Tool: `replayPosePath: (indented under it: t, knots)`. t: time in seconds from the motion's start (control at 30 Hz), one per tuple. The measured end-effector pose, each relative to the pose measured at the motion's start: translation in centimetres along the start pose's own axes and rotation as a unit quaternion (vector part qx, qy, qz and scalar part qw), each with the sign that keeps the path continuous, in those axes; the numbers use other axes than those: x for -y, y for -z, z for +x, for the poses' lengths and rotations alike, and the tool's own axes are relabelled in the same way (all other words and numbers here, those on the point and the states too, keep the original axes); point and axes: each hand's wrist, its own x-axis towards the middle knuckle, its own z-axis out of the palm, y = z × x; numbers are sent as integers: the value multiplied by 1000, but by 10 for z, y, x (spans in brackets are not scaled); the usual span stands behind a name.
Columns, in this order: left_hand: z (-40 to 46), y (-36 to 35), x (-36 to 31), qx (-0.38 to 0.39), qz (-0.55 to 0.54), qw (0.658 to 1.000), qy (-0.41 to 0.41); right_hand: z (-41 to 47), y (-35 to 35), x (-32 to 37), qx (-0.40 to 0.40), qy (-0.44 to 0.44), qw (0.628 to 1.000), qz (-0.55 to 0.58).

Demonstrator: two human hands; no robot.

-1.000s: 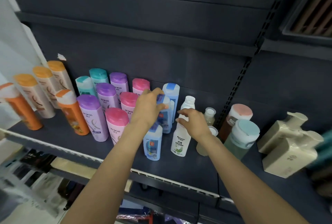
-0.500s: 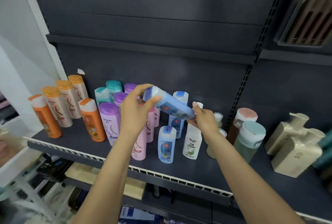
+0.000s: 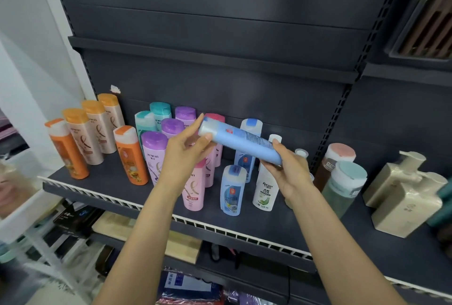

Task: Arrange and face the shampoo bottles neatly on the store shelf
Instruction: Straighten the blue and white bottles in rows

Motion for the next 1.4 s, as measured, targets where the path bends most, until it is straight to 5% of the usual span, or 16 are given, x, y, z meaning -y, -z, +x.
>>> replayPosePath:
  t: [0.23,0.47,0.73,0.9,1.07,1.23,1.4]
  knots:
    - [-7,8,13,-19,-90,995,29,-11,9,2,80,121,988,-46]
    - [-9,6,23,-16,-154,987,39,-21,6,13,147,133,978,-70]
    - [-5,3,32,-33,-174,981,75,-18,12,15,115,152,975,-110]
    - [-5,0,33,1,-127,988,88,-11,10,16,33,157,977,-142]
    - [-2,-4,34,-36,46,998,16,-3,14,18,-39,131,973,-187]
    - [15,-14,27,-67,57,996,-35,14,15,13,-21,61,973,-222]
    - [37,-23,31,-124,62,990,-22,37,15,5,10,103,940,-326]
